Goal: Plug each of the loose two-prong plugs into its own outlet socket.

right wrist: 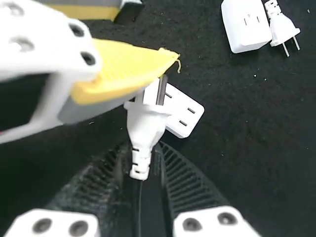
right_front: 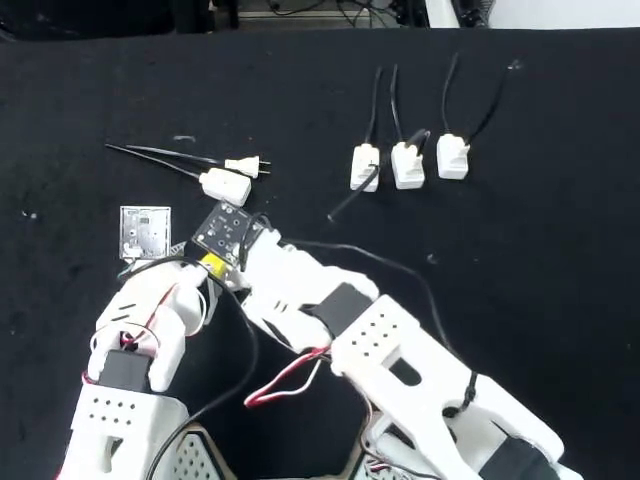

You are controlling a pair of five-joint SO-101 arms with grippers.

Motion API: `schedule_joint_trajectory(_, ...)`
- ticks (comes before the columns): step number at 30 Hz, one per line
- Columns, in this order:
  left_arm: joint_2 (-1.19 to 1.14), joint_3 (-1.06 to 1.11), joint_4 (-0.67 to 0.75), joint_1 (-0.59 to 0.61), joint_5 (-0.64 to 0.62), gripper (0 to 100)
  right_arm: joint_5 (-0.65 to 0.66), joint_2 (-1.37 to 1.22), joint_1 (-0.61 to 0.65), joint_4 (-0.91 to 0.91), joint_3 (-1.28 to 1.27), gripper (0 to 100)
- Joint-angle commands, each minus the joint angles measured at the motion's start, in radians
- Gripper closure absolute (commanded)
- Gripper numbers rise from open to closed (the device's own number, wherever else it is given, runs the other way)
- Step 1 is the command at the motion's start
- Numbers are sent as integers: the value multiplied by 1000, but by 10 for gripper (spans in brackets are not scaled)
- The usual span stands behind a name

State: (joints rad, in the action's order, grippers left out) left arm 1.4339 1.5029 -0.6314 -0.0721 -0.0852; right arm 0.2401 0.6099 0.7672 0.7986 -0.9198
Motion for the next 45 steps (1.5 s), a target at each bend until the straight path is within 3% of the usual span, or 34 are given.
schedule_joint_trajectory(1,-5,-12,8,-21,15,812,14,4,17,35,131,988)
schedule_joint_trajectory(10,-5,-19,-26,-21,15,812,0,2,17,28,150,988)
schedule_joint_trajectory(20,-5,-15,-28,-21,15,812,-124,1,17,-34,147,988)
schedule_joint_trajectory(45,-5,-12,-28,-21,15,812,-117,1,-55,-72,110,988)
